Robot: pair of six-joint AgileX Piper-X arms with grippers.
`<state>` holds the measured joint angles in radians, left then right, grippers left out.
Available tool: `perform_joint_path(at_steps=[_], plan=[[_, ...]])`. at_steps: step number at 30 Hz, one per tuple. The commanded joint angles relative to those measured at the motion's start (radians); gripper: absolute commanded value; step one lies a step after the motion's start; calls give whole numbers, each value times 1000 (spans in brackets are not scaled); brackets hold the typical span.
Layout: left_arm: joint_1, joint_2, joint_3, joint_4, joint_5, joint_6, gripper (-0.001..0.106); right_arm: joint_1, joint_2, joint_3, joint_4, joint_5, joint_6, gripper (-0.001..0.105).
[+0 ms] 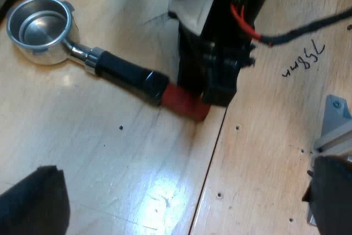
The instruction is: Put the handle in the coffee machine
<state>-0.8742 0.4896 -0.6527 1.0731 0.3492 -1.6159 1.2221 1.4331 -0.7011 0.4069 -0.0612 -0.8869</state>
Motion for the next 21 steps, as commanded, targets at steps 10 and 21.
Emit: perform_joint_path(at_steps=[10, 21], plan=[[-6, 0, -49, 6, 5, 19, 89, 40, 89, 14, -240, -16, 117, 0], [-6, 0, -49, 6, 5, 22, 89, 38, 162, 14, -501, 31, 248, 0]])
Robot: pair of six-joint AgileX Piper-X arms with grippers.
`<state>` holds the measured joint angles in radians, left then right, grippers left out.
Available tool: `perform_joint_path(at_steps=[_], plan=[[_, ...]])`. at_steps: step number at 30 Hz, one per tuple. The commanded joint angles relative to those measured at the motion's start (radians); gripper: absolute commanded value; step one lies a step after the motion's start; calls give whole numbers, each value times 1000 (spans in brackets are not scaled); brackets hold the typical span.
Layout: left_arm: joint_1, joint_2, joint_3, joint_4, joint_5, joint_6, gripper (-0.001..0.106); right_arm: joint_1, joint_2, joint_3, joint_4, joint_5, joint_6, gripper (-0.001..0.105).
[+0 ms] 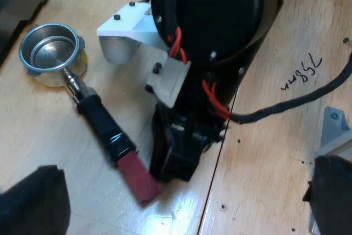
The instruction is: Put the handle in the coffee machine
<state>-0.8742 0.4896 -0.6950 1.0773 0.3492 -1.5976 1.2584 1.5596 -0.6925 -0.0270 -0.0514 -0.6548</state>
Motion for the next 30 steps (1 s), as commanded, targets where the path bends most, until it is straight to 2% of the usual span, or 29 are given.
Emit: perform_joint_path(at_steps=[1, 7, 10, 12, 18, 20, 23, 25, 27, 28, 30], plan=[[-6, 0, -6, 2, 5, 4, 89, 1, 42, 6, -109, 26, 16, 0], [-6, 0, -6, 2, 5, 4, 89, 1, 53, 6, -242, 102, 16, 0], [-6, 0, -6, 2, 5, 4, 89, 1, 53, 6, -245, 98, 12, 0], [-6, 0, -6, 2, 5, 4, 89, 1, 53, 6, -234, 61, -3, 0], [-6, 0, -6, 2, 5, 4, 89, 3, 8, 6, -102, 51, -19, 0], [-6, 0, -6, 2, 5, 4, 89, 3, -57, 6, 69, 99, -56, 0], [-6, 0, -6, 2, 5, 4, 89, 3, -117, 6, 213, 109, -108, 2], [-6, 0, -6, 2, 5, 4, 89, 3, -154, 6, 282, 111, -147, 10], [-6, 0, -6, 2, 5, 4, 89, 1, -198, 6, 354, 125, -194, 33], [-6, 0, -6, 2, 5, 4, 89, 1, -210, 6, 364, 126, -201, 38], [-6, 0, -6, 2, 5, 4, 89, 1, -256, 6, 404, 130, -250, 68]])
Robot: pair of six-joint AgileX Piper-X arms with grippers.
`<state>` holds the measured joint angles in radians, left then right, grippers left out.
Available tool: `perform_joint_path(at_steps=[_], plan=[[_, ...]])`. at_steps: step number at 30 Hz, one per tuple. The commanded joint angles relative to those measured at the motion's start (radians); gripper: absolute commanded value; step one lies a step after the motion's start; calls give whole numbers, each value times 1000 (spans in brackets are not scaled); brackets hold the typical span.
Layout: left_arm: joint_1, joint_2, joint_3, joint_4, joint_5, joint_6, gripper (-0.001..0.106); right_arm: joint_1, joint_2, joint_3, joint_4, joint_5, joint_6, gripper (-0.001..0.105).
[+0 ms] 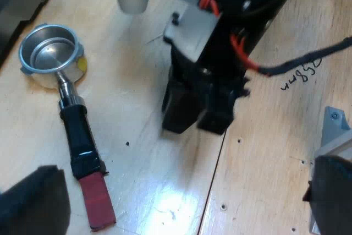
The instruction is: Put the handle in the coffee machine
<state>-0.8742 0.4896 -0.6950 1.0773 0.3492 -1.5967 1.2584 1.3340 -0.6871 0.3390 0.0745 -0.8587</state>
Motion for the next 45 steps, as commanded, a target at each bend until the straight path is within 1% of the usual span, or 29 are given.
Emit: perform_joint_path(at_steps=[1, 2, 3, 6, 9, 13, 14, 16, 17, 18, 19, 20, 21, 22, 23, 24, 27, 28, 29, 30, 31, 34, 35, 36, 37, 39, 41, 44, 45], plan=[[-6, 0, -6, 2, 5, 3, 89, 1, -39, 0, 44, 5, -58, 75], [-6, 0, -6, 2, -1, 3, 89, 1, -62, 0, 56, 5, -66, 84], [-6, 0, -6, 2, -7, 1, 89, 1, -85, 0, 72, 17, -74, 87], [-6, 0, -6, 2, -33, 1, 89, 1, -141, 0, 114, 69, -105, 86], [-6, 0, -6, 2, -52, 1, 89, 1, -180, 0, 137, 118, -111, 85], [-6, 0, -6, -8, -87, 1, 89, 1, -237, -31, 232, 177, -134, 85], [-6, 0, -6, -10, -104, 1, 89, 1, -242, -48, 270, 183, -159, 85], [-6, 0, -6, -19, -122, 1, 89, 1, -242, -55, 276, 186, -167, 85], [-6, 0, -6, -38, -130, 1, 89, -2, -242, -111, 363, 218, -221, 85], [-6, 3, -6, -53, -134, 1, 89, -4, -242, -119, 379, 221, -232, 85], [-6, 3, -6, -65, -139, 1, 89, -11, -242, -135, 391, 221, -244, 85], [-6, 3, -6, -82, -143, -1, 89, -35, -242, -160, 415, 218, -275, 85], [-6, 11, -6, -119, -181, -2, 89, -63, -242, -183, 432, 217, -295, 85], [-6, 14, -6, -127, -185, -2, 89, -78, -242, -192, 437, 217, -300, 85], [-6, 21, -6, -137, -196, -2, 89, -111, -242, -209, 452, 214, -320, 85], [-6, 28, -6, -141, -198, -2, 89, -140, -242, -222, 460, 209, -345, 85], [-6, 48, -6, -142, -198, 9, 89, -173, -242, -235, 459, 193, -377, 85], [-6, 57, -6, -142, -200, 9, 89, -179, -242, -237, 459, 193, -377, 85], [-6, 64, -6, -147, -200, 9, 89, -223, -242, -252, 457, 168, -435, 85], [-6, 91, -6, -162, -203, 9, 89, -293, -240, -265, 449, 112, -520, 85], [-6, 97, -6, -168, -203, 9, 89, -302, -238, -266, 448, 99, -530, 85], [-6, 122, -6, -188, -207, 9, 89, -352, -229, -266, 444, 61, -590, 85], [-6, 138, -6, -202, -218, 9, 89, -368, -220, -268, 442, 43, -611, 85], [-6, 184, -6, -245, -228, 5, 89, -378, -212, -267, 439, 33, -626, 85], [-6, 190, -6, -253, -229, 5, 89, -387, -204, -267, 436, 30, -639, 85], [-6, 216, -6, -277, -228, 0, 89, -397, -179, -267, 426, 32, -705, 85], [-6, 224, -4, -277, -228, 0, 89, -397, -156, -270, 416, 32, -743, 85], [-6, 226, 5, -285, -228, 0, 89, -397, -118, -280, 403, 32, -759, 85], [-6, 226, 31, -315, -228, 0, 89, -397, -118, -280, 399, 32, -761, 85]])
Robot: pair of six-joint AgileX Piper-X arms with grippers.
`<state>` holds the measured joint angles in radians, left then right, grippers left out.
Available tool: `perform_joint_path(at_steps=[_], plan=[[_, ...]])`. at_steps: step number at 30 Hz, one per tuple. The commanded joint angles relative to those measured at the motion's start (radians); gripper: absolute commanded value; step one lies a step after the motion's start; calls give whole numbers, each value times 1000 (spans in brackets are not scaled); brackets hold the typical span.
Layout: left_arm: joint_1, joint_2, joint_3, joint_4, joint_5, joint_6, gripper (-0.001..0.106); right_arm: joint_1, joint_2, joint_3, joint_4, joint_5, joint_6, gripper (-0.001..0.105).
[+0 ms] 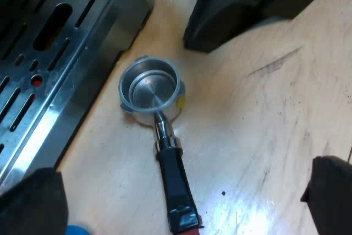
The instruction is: Put the handle in the coffee machine
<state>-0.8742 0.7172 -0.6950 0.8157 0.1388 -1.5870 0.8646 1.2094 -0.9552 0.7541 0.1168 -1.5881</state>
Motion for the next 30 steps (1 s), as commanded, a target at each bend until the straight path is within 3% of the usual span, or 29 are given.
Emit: perform_joint_path(at_steps=[1, 5, 19, 22, 30], plan=[[-6, -2, 50, -69, -25, -23, 89, -3, 27, -11, -39, -10, -51, 85], [-6, -2, 87, -80, -28, -70, 89, -3, 81, -29, -66, -46, -64, 85], [-6, -2, 88, -100, 39, -70, 89, -47, 260, -128, -64, -205, -156, 85], [-6, -2, 88, -90, 46, -70, 89, -47, 280, -130, -58, -206, -202, 85], [-6, -2, 88, -82, 60, -70, 89, -47, 335, -130, -62, -212, -233, 85]])
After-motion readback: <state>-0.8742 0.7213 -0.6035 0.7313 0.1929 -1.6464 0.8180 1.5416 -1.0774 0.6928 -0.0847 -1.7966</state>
